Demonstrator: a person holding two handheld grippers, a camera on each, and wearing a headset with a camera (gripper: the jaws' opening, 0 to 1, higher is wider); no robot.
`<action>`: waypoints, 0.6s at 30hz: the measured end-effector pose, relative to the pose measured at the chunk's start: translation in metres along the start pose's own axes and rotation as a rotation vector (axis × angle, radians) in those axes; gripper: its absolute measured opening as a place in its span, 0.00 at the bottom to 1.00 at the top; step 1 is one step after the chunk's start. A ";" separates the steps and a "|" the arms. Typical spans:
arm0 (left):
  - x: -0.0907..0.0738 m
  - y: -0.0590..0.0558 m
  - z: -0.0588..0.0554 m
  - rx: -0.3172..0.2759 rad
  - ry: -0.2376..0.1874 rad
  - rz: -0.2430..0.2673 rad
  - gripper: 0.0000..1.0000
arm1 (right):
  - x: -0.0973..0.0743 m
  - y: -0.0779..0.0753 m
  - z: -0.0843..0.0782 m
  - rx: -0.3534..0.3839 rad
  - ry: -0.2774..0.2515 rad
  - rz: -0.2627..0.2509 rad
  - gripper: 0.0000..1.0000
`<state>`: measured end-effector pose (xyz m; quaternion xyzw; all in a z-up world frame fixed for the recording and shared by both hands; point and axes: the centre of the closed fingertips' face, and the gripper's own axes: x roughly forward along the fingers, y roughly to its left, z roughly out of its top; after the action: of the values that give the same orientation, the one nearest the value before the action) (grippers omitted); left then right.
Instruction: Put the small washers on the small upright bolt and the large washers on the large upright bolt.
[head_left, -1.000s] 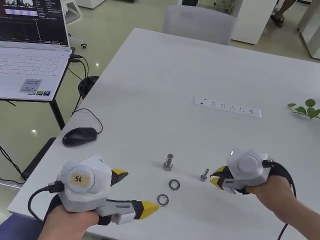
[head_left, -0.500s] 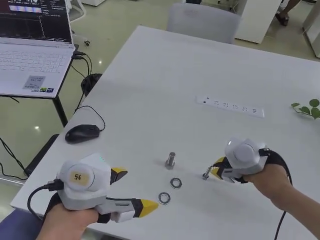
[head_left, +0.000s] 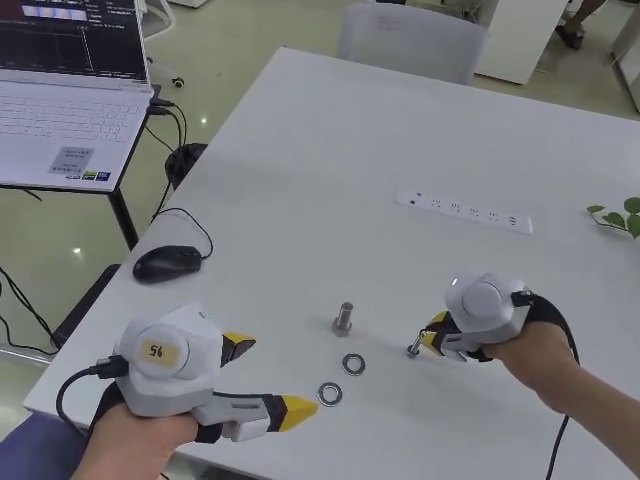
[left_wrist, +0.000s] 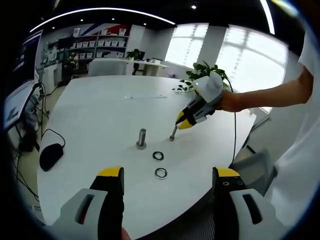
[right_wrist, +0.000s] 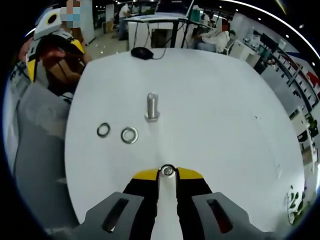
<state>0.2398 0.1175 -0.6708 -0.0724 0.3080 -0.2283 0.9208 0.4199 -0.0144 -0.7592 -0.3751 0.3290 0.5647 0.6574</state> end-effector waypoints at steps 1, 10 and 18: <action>0.000 0.000 0.000 0.000 0.000 0.000 0.71 | 0.001 -0.001 -0.001 -0.001 0.002 0.000 0.13; 0.001 0.002 0.000 -0.004 0.000 0.001 0.71 | 0.002 -0.001 -0.001 -0.008 0.012 0.004 0.13; 0.001 0.002 0.000 -0.004 0.001 0.000 0.71 | 0.004 0.000 -0.001 -0.017 0.020 0.008 0.14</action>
<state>0.2412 0.1188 -0.6724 -0.0743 0.3089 -0.2277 0.9205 0.4208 -0.0131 -0.7627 -0.3851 0.3323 0.5662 0.6486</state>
